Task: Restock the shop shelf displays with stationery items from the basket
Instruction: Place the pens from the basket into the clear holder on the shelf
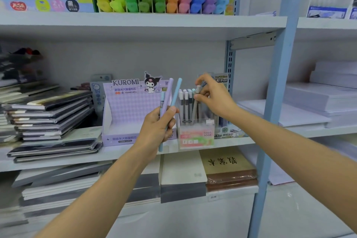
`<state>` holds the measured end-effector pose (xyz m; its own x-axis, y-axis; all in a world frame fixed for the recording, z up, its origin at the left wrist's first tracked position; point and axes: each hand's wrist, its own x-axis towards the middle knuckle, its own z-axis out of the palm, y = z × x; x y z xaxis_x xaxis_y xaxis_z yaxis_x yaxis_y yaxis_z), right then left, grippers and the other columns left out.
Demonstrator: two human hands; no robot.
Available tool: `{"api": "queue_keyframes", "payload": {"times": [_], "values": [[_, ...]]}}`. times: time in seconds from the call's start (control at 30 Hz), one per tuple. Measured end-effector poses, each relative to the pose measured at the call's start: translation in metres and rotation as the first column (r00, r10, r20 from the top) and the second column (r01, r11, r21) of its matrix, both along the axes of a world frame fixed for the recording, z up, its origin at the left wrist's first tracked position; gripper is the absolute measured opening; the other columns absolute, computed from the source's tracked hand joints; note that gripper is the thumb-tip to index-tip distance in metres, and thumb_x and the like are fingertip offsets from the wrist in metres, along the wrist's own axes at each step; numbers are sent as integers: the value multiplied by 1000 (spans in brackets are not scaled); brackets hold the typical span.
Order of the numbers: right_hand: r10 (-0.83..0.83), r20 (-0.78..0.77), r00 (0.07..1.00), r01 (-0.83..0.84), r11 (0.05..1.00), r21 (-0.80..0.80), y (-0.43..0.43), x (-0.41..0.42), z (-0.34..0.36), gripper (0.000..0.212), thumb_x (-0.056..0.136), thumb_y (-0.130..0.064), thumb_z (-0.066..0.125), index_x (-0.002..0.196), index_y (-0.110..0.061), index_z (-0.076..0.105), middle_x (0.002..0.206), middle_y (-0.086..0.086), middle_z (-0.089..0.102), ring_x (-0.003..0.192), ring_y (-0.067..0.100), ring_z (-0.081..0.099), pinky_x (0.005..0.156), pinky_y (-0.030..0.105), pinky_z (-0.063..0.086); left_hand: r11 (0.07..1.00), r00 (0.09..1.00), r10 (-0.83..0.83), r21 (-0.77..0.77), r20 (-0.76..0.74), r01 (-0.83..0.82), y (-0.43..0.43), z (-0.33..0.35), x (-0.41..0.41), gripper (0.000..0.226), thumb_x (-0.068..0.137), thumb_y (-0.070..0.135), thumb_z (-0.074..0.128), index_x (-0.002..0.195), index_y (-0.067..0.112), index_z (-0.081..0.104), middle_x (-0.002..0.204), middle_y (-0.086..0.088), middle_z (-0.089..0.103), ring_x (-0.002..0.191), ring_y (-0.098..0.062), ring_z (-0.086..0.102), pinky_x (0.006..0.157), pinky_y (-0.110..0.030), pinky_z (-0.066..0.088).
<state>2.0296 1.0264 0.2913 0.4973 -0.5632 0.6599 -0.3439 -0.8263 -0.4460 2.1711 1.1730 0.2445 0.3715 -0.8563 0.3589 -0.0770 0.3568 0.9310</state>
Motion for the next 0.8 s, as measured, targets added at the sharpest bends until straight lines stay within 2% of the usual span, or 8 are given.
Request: {"api": "queue_keyframes", "payload": {"times": [0.17, 0.3, 0.37, 0.4, 0.47, 0.53, 0.63, 0.8], "values": [[-61, 26, 998, 62, 998, -17, 0, 8, -5, 13, 86, -20, 72, 98, -23, 66, 83, -6, 67, 71, 6, 56, 72, 30, 49, 1000, 1000, -9, -11, 1, 9, 0, -3, 1, 22, 97, 27, 55, 102, 8, 65, 60, 4, 43, 39, -6, 29, 37, -15, 27], [-83, 41, 996, 86, 993, -78, 9, 8, -1, 18, 94, -26, 61, 107, -19, 72, 83, -13, 58, 69, 3, 50, 62, 17, 37, 1000, 1000, -10, -11, 2, 10, 3, -3, 2, 23, 96, 28, 56, 102, 8, 66, 60, 4, 42, 39, -6, 28, 37, -16, 26], [11, 181, 983, -14, 1000, 14, 18, 5, 4, 25, 97, -27, 55, 116, -17, 68, 94, -4, 62, 78, 13, 56, 70, 22, 46, 1000, 1000, -15, -10, 17, 15, 5, -2, 2, 24, 96, 28, 57, 103, 7, 66, 60, 4, 42, 39, -6, 27, 37, -16, 25], [111, 271, 956, -143, 984, 102, 22, 2, 7, 27, 98, -26, 53, 120, -15, 65, 98, 0, 65, 78, 16, 59, 72, 28, 52, 1000, 999, -21, -10, 26, 22, 6, -2, 1, 25, 96, 28, 57, 103, 7, 66, 59, 4, 42, 38, -6, 27, 37, -16, 25], [321, 385, 865, -426, 876, 227, 29, -2, 12, 26, 98, -22, 53, 122, -14, 62, 95, 1, 69, 71, 15, 62, 67, 28, 55, 999, 998, -38, -9, 54, 39, 8, -1, -2, 26, 97, 28, 56, 103, 6, 66, 59, 4, 44, 38, -6, 27, 38, -16, 25], [442, 399, 803, -561, 787, 257, 33, -6, 14, 18, 96, -13, 57, 112, -11, 65, 84, 0, 70, 68, 13, 64, 65, 23, 55, 998, 993, -66, -2, 98, 67, 10, 1, -5, 25, 98, 29, 54, 100, 8, 66, 59, 2, 45, 39, -6, 28, 38, -16, 26], [430, 477, 766, -594, 758, 271, 33, -11, 14, 8, 91, -6, 62, 97, -8, 67, 76, 3, 71, 67, 15, 67, 64, 22, 55, 995, 987, -98, 23, 129, 96, 15, 2, -5, 29, 98, 35, 52, 99, 10, 66, 61, 2, 46, 40, -8, 26, 38, -16, 25], [340, 580, 740, -575, 767, 283, 31, -30, 10, 4, 89, -6, 65, 91, -8, 68, 76, 7, 73, 67, 17, 70, 63, 22, 57, 997, 995, -71, -10, -71, 70, 23, 8, 3, 34, 83, 39, 66, 101, 10, 68, 53, 8, 30, 39, -6, 21, 34, -17, 21]]}}
